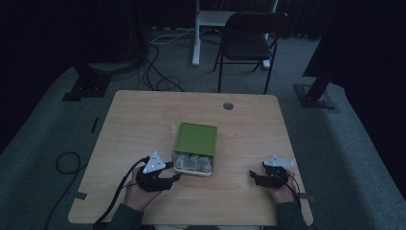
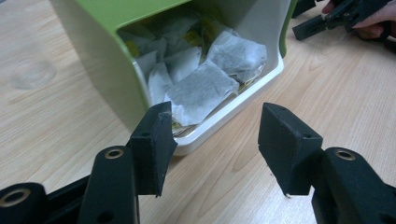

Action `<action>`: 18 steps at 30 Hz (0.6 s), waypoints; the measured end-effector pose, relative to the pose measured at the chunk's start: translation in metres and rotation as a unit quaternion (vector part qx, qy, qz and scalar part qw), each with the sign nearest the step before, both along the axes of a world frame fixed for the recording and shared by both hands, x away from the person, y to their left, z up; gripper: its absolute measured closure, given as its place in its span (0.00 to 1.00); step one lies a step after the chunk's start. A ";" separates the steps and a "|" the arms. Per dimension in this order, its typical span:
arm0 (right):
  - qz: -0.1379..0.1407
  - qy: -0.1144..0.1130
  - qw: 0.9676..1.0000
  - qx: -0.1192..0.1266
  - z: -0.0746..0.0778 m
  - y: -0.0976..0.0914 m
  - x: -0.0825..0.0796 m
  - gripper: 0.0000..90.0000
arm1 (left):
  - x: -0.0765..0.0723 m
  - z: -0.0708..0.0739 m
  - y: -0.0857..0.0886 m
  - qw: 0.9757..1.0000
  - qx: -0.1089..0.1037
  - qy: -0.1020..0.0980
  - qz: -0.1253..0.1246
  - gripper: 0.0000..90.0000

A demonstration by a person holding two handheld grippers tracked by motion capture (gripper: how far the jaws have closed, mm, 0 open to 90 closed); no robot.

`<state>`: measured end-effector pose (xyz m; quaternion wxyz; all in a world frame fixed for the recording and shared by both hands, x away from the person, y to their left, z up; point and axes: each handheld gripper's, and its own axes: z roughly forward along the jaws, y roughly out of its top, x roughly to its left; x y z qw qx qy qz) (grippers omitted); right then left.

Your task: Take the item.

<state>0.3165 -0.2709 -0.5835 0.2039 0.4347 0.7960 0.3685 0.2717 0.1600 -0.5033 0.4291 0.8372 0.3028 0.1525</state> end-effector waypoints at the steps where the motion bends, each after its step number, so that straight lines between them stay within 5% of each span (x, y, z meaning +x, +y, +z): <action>1: 0.000 0.000 1.000 0.000 0.000 0.000 0.000 0.31 | 0.000 0.000 -0.002 1.000 0.000 0.000 -0.003 0.52; 18: 0.000 0.000 1.000 0.000 0.000 0.000 0.000 0.31 | 0.011 -0.017 -0.020 0.999 0.038 -0.007 -0.022 0.55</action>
